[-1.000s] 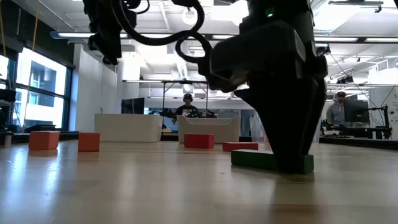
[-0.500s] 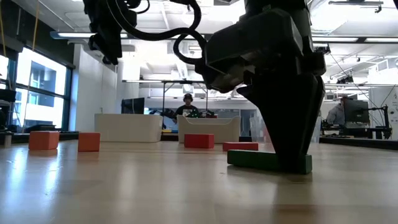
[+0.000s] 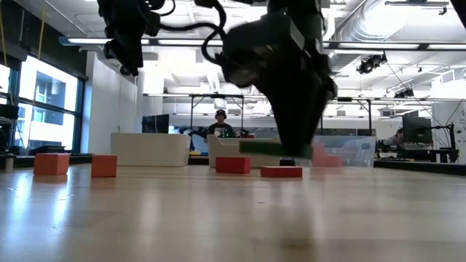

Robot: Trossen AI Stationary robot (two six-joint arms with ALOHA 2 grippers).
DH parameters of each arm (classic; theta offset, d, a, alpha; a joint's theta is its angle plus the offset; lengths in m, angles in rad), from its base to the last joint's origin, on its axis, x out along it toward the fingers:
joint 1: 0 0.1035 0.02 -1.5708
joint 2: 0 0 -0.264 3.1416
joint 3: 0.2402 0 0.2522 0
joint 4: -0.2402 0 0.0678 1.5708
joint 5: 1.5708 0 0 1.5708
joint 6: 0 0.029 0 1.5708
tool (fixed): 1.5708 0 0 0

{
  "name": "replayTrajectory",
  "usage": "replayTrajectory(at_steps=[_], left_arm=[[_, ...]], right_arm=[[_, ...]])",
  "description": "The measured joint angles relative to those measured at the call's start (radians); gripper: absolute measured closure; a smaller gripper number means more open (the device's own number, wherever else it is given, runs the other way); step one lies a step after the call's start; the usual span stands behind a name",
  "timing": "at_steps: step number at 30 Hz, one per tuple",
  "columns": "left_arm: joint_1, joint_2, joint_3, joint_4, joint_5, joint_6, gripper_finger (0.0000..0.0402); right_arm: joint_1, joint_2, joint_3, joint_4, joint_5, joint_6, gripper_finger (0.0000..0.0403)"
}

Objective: Sort & place blocks by color
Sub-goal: Put the right green block into the grey bin

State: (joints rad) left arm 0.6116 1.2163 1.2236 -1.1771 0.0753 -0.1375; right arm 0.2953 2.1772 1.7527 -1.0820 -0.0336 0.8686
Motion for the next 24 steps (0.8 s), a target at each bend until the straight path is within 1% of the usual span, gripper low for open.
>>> replayTrajectory(at_steps=[4, 14, 20, 24], left_arm=[[0.000, 0.000, 0.000, 0.001, 0.000, 0.000, 0.0206], [0.000, 0.000, 0.000, 0.023, 0.000, 0.003, 0.0206], [0.000, 0.000, 0.000, 0.050, 0.000, 0.043, 0.0206], [0.000, 0.000, 0.000, 0.087, 0.000, 0.065, 0.0206]], right_arm=[[-0.046, -0.034, 0.000, 0.002, 0.010, -0.064, 0.0327], [-0.174, -0.126, 0.000, 0.010, 0.087, -0.181, 0.0327], [-0.270, -0.173, 0.001, 0.021, 0.140, -0.237, 0.0327], [-0.333, -0.193, 0.001, 0.052, 0.152, -0.272, 0.0327]])
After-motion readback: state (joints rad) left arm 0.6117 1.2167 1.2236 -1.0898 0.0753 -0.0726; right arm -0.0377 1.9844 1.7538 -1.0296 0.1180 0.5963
